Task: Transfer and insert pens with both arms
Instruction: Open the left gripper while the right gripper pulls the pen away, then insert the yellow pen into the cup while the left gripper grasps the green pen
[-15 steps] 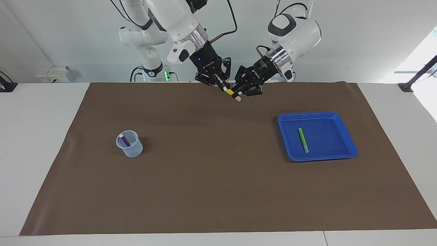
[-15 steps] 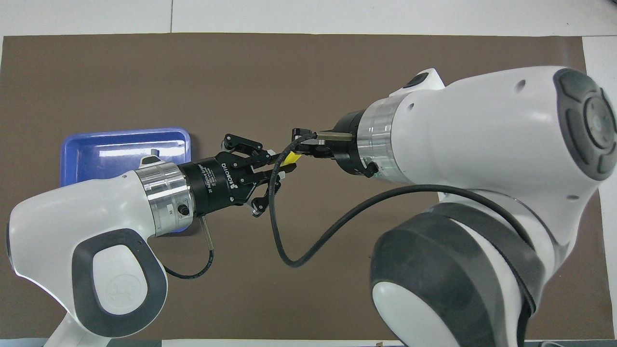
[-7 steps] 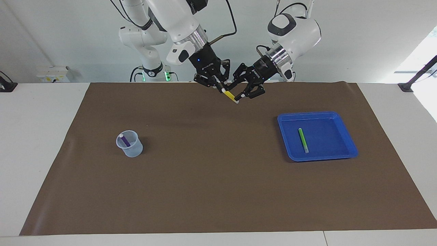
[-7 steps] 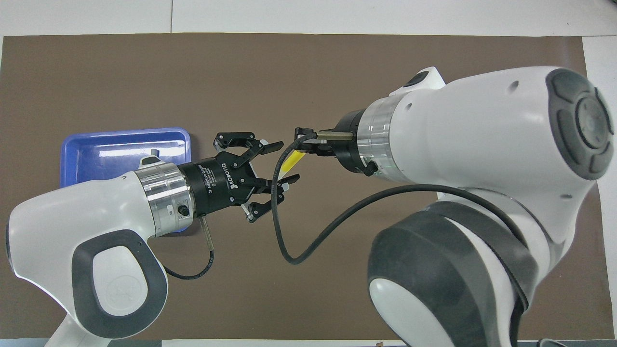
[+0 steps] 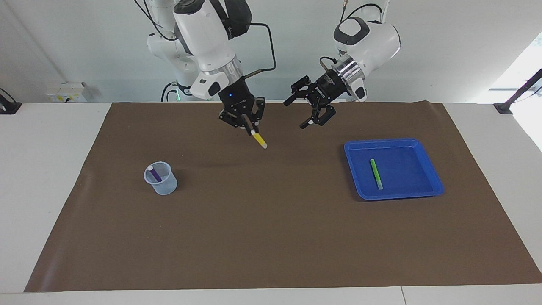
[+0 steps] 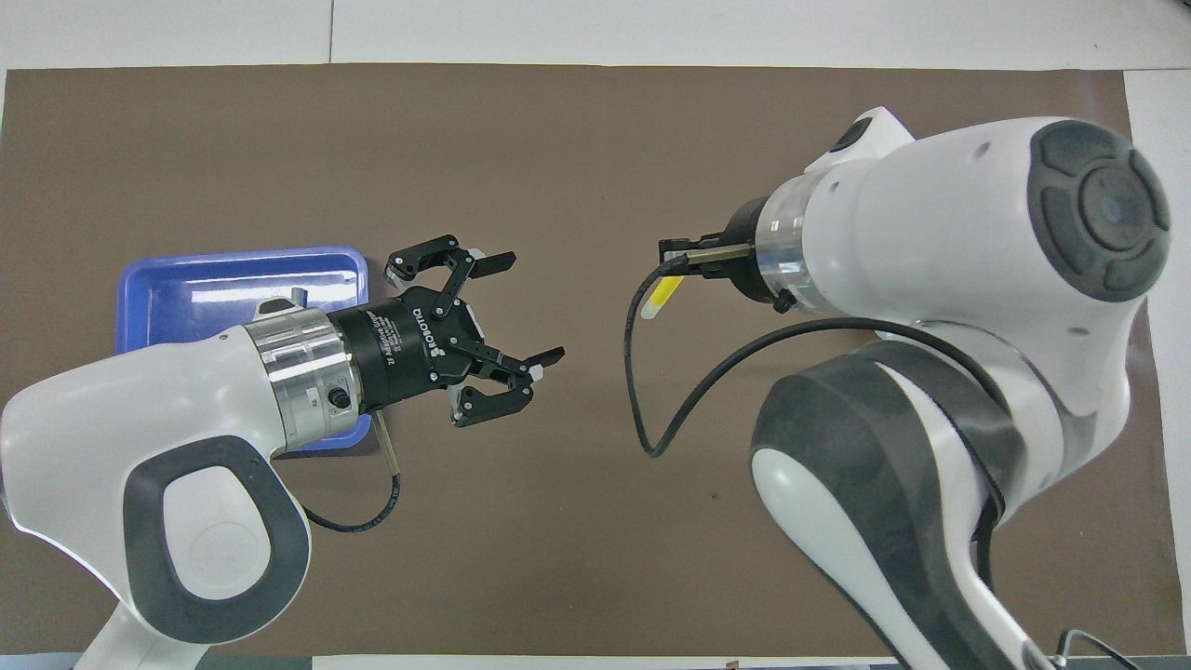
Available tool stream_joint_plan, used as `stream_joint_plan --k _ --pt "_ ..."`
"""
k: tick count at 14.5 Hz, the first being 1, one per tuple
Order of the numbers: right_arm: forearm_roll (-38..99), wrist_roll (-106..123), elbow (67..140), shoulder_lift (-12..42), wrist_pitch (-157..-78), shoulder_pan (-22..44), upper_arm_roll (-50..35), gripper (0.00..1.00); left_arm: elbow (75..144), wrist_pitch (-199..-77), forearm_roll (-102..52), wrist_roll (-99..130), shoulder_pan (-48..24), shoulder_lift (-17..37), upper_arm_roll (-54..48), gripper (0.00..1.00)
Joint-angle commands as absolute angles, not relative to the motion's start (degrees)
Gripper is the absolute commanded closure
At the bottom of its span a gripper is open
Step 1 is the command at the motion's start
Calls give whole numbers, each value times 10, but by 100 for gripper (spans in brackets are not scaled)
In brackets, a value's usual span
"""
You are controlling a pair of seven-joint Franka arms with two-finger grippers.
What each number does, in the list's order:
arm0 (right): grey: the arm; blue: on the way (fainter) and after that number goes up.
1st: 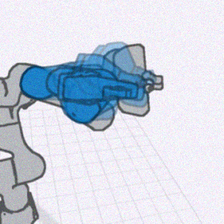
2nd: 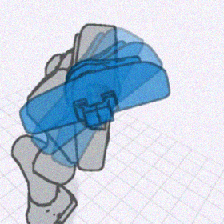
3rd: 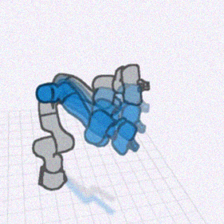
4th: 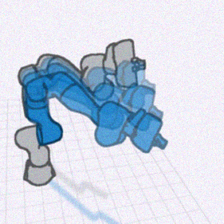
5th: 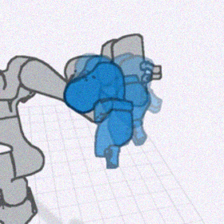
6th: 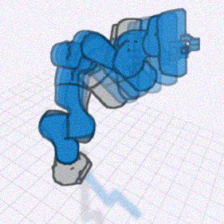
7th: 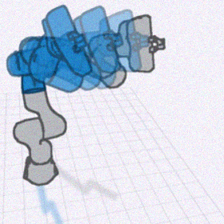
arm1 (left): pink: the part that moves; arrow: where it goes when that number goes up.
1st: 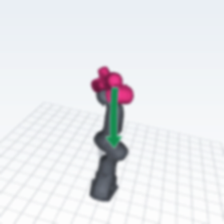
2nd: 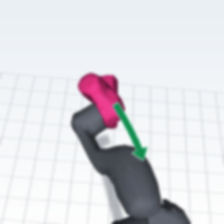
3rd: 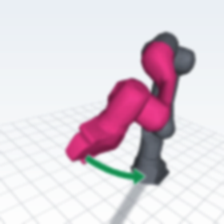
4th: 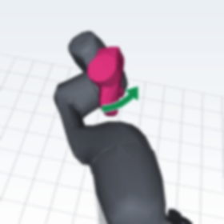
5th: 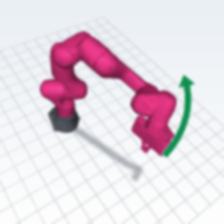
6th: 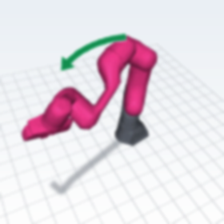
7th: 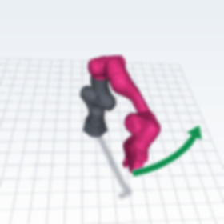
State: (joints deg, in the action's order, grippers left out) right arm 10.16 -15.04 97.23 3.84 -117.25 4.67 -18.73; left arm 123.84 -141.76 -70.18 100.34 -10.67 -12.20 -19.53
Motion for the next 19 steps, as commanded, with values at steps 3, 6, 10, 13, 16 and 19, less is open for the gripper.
stream_joint_plan --k 3,6,10,13,16,19 --pt "47 -28 1045 -7 -1190 40 -99 100 1255 -1348 -656 982 -37 -140 -192 0" --pt "27 52 1082 -30 -1196 39 -40 100 1252 -1286 -600 959 -2 -141 -192 0" --pt "25 119 1190 -67 -1305 39 3 100 1246 -1210 -464 951 33 -141 -192 0" --pt "25 136 1217 -78 -1316 39 16 100 1242 -1196 -351 941 42 -140 -188 0" --pt "18 141 1234 -78 -1337 39 26 100 1242 -1146 -341 807 81 -143 -187 0" --pt "2 145 1235 -78 -1335 38 28 100 1245 -1130 -330 689 118 -141 -188 0"
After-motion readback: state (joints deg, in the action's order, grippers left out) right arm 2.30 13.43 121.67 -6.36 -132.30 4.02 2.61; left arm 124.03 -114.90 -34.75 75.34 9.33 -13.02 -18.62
